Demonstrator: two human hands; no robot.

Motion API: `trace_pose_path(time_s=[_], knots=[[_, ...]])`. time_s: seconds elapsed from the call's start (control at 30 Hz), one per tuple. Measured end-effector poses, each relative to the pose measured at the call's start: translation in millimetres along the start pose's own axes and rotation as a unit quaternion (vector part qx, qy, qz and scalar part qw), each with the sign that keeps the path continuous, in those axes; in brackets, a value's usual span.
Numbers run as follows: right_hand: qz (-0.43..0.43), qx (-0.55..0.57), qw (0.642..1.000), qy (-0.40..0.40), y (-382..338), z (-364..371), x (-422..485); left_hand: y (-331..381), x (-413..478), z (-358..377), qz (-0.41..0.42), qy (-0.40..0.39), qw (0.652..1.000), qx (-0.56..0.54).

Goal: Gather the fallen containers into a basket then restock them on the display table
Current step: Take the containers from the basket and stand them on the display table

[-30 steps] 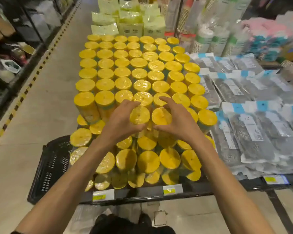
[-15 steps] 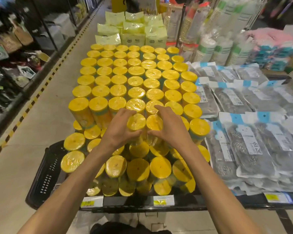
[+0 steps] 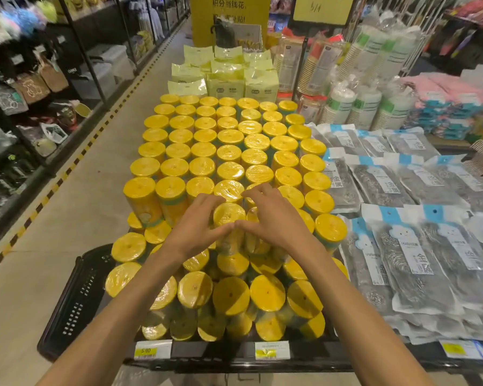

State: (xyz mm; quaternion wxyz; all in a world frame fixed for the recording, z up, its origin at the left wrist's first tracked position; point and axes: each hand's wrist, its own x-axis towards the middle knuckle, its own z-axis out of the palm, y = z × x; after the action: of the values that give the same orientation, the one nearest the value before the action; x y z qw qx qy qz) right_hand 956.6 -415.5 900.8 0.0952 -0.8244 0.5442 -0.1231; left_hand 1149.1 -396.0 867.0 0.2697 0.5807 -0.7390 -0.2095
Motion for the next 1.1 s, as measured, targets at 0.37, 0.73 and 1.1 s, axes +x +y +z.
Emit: trace_pose_path(time_s=[0.37, 0.73, 1.1], knots=[[-0.07, -0.084, 0.992, -0.062, -109.1, -6.2, 52.4, -80.8, -46.7, -124.0, -0.06, 0.062, 0.976, 0.202], [-0.118, -0.12, 0.982, -0.087, -302.6, 42.1, 90.4, -180.0, -164.3, -261.8, -0.184, 0.034, 0.932, 0.31], [-0.111, -0.125, 0.974, -0.151, -429.6, 127.7, 130.9, -284.7, -234.4, -351.2, -0.241, -0.033, 0.909, 0.34]])
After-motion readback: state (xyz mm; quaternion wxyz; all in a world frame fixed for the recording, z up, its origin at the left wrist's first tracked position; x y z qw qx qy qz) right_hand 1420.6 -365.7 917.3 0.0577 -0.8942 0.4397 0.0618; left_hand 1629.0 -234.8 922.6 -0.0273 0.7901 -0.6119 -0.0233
